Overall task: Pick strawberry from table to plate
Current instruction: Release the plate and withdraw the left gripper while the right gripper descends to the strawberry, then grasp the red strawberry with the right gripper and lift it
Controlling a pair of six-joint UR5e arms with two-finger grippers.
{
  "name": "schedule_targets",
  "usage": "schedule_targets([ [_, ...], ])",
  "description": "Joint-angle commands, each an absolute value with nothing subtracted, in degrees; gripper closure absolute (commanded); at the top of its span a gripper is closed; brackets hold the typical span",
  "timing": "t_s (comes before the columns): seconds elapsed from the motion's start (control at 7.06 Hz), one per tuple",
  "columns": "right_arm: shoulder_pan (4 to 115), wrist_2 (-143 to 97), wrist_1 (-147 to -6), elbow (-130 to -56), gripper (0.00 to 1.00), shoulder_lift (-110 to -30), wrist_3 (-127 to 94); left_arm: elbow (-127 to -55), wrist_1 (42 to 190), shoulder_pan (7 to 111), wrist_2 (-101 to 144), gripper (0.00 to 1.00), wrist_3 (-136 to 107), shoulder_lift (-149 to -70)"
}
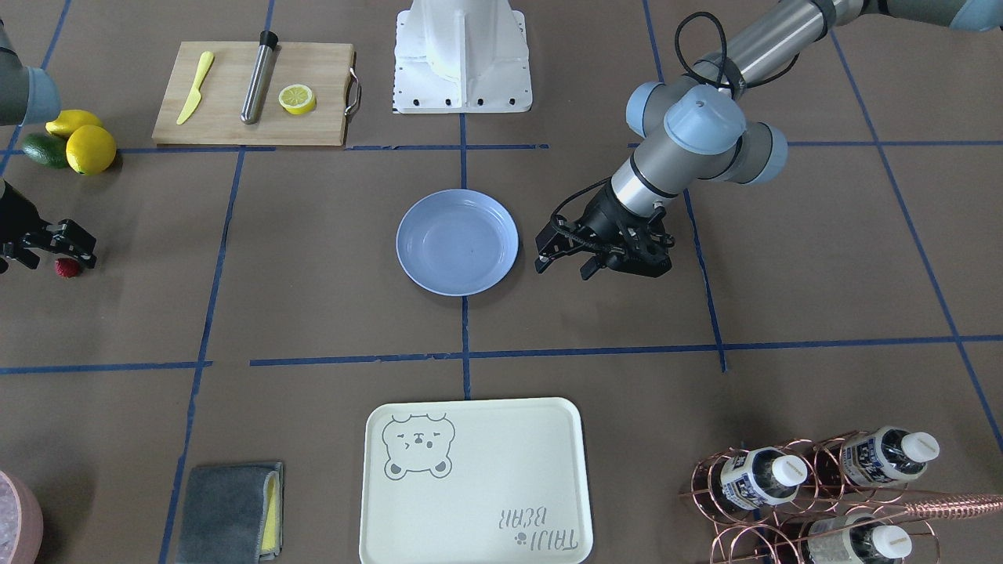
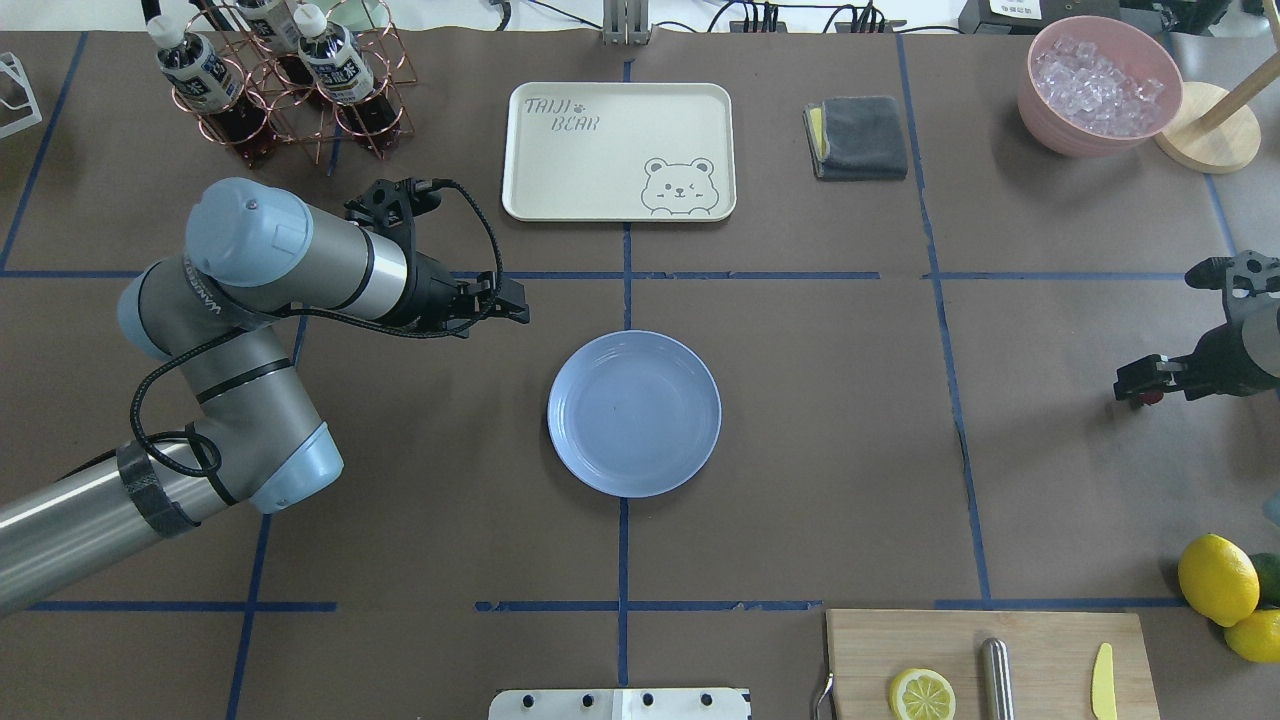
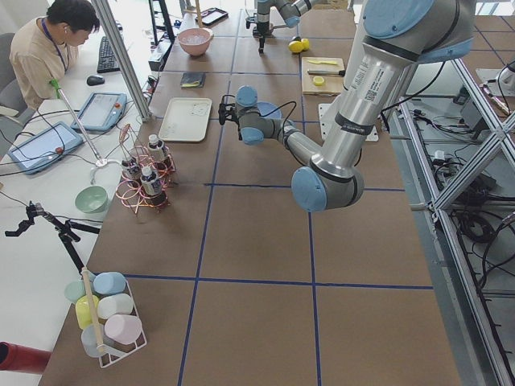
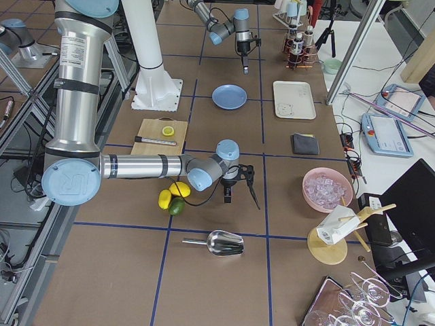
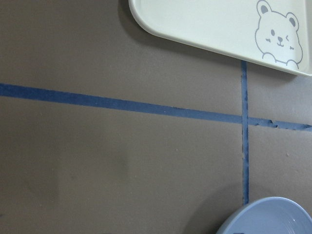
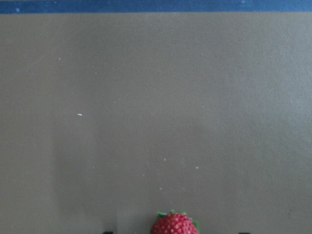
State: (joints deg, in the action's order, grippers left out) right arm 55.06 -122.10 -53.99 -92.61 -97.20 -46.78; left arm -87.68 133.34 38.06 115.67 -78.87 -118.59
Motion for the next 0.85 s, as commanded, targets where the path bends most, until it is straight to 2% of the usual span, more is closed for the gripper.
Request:
schedule_targets([
  [0.0, 55.02, -122.08, -53.97, -92.37, 0.88, -96.77, -46.93, -88.24, 133.24, 38.75, 115.75, 0.13, -78.84, -118.39],
  [0.14, 55.02, -122.08, -53.96, -92.46, 1.00, -96.68, -46.85, -89.46, 133.24, 39.28, 115.75, 0.13, -78.66, -117.00],
  [0.28, 55.11, -122.43, -54.05, -93.16, 1.00, -96.68, -46.85, -90.08, 132.98, 40.85, 115.84, 0.13, -78.58, -116.72],
  [0.71, 52.32, -123.04, -55.55, -104.91, 1.00, -93.80, -59.95, -96.84, 132.80, 49.01, 116.45, 0.13, -57.57, -101.92],
])
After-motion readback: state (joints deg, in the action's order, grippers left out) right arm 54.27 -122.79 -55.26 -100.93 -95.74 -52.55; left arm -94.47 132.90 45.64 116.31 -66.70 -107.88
